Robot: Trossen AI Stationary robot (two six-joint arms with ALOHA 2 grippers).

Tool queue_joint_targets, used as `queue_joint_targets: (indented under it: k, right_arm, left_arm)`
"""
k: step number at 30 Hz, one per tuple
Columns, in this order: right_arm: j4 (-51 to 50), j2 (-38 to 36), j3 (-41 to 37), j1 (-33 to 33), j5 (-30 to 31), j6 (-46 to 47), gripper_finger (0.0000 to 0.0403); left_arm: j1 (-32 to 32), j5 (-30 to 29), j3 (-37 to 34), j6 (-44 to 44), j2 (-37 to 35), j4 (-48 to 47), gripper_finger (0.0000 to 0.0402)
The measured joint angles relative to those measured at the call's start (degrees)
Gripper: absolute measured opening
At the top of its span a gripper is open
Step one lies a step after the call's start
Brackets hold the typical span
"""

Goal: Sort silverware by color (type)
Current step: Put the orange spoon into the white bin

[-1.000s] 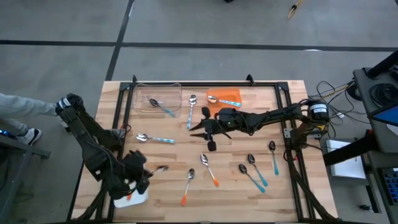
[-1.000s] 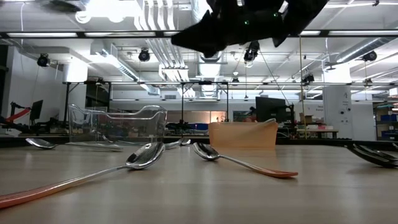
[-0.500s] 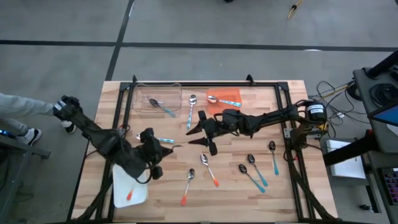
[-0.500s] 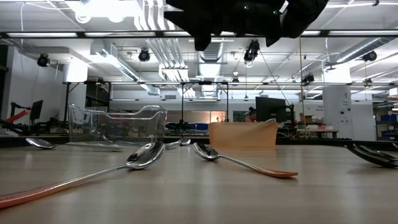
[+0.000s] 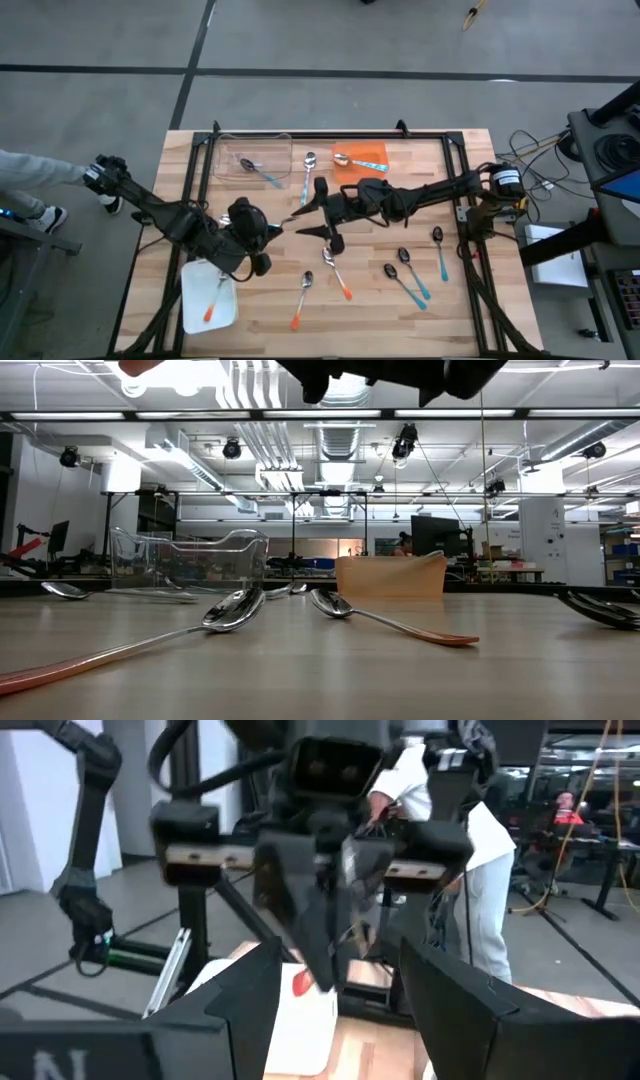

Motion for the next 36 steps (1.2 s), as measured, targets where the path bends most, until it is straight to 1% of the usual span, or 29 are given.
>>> queue_joint_targets:
  k: [7, 10, 13, 15, 18, 19, 25, 29, 31, 33, 36]
  right_arm:
    - [-0.25, 0.97, 2.69, 0.02, -0.01, -2.36, 0.0193]
    - [-0.22, 1.86, 3.74, 0.02, 0.06, -2.51, 0.0179]
    - [-0.25, 2.71, 4.30, 0.02, 1.47, -2.70, 0.0144]
    - [-0.34, 2.98, 4.32, 0.02, 1.56, -2.85, 0.0106]
    - [-0.35, 3.02, 4.18, 0.02, 1.43, -3.58, 0.0037]
    - [-0.48, 3.02, 4.10, 0.02, 1.82, -4.64, 0.0023]
    - [-1.65, 2.99, 4.10, -0.02, 3.13, -4.72, 0.0011]
    - [-6.98, 2.37, 4.03, 0.02, 6.69, -6.17, 0.0011]
    - [-11.76, 1.59, 3.99, 0.02, 10.12, -7.07, 0.0010]
    - [-15.21, 0.98, 3.98, 0.09, 16.86, -7.89, 0.0010]
    - [-20.42, 0.39, 3.99, 0.02, 29.10, -7.99, 0.0010]
  left_arm:
    - [0.00, -0.31, -0.02, 0.57, 0.73, -0.04, 0.0000]
    - [0.00, -0.43, -0.04, 0.66, 1.18, -0.05, 0.0000]
    - [0.00, -0.50, -0.05, 0.66, 1.43, -0.04, 0.0000]
    - [-0.02, -0.50, -0.07, 0.66, 1.46, -0.04, 0.0000]
    - [-0.02, -0.56, -0.07, 0.66, 1.46, -0.02, 0.0000]
    - [-0.02, -0.48, -0.07, 0.63, 1.46, -0.01, 0.0000]
    - [0.13, -1.71, -0.07, -0.12, 1.43, -0.45, 0.0004]
    - [0.35, -4.06, -0.09, 0.08, 1.00, -1.20, 0.0030]
    - [0.39, -5.96, -0.10, 0.59, 0.96, -3.06, 0.0048]
    - [0.46, -9.65, -0.35, 0.60, 1.27, -5.33, 0.0068]
    - [0.55, -16.77, -1.06, 0.48, 1.89, -7.41, 0.0096]
